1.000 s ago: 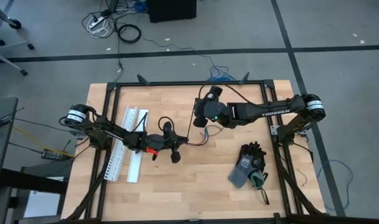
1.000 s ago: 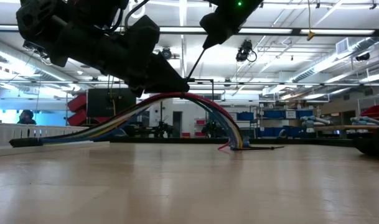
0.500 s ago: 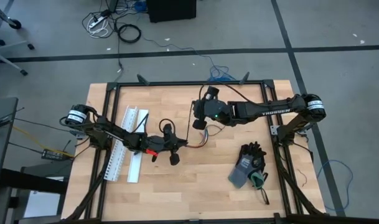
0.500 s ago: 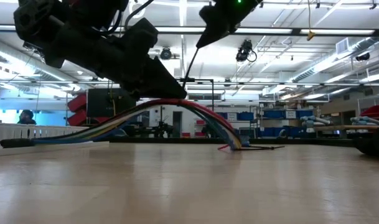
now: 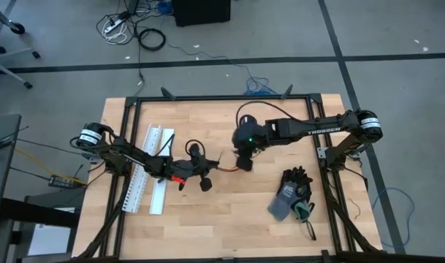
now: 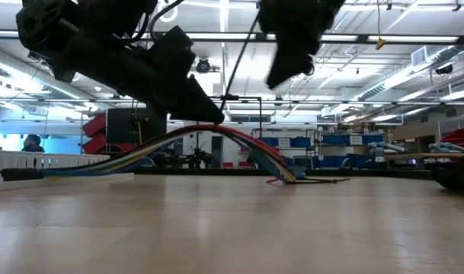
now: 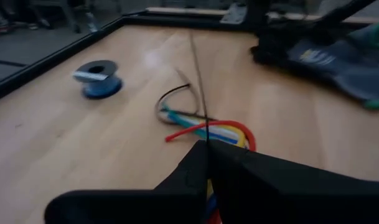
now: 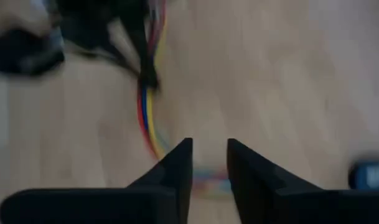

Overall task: Ziptie cables
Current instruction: Wrap the cables together using a ziptie

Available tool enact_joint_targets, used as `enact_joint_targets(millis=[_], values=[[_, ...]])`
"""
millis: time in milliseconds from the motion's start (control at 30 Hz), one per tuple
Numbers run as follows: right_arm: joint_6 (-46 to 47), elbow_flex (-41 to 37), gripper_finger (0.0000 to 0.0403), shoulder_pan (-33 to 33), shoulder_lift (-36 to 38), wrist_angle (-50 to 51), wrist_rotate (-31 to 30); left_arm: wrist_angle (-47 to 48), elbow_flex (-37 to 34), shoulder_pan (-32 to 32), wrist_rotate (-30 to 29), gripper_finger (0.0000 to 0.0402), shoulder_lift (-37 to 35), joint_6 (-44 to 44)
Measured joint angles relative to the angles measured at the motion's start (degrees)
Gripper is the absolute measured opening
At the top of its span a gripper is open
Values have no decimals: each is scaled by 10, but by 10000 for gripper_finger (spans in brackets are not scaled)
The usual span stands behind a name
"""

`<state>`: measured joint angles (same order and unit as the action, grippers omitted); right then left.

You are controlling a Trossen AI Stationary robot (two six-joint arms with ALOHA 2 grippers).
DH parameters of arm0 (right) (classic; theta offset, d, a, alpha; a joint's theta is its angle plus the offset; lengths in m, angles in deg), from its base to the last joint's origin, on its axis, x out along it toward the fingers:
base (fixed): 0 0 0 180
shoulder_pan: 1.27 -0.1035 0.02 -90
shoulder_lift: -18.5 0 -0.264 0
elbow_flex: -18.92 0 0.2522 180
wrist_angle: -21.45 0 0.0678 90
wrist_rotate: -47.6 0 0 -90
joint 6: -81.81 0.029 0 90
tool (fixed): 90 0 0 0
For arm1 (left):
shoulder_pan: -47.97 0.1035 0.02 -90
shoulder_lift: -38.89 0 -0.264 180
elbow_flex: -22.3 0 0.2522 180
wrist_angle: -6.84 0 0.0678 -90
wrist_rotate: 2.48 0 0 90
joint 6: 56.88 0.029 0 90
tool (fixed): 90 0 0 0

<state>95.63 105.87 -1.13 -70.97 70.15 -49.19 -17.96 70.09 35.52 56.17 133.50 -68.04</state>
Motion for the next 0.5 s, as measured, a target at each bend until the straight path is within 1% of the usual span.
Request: enact_joint_targets(millis=[100, 233, 333, 400, 500], values=[[37, 0, 131, -10, 0, 72, -19, 27, 0, 0, -24, 0, 0, -4], [86, 0, 164, -23, 0, 143, -81, 41, 0, 0, -27, 0, 0, -14], [122, 0, 176, -27, -1, 196, -117, 53, 1, 5, -30, 0, 0, -16], [164, 0, 180, -27, -1, 237, -135, 61, 1, 9, -32, 0, 0, -20], [222, -14, 181, -26, -1, 269, -145, 67, 1, 13, -33, 0, 0, -26]])
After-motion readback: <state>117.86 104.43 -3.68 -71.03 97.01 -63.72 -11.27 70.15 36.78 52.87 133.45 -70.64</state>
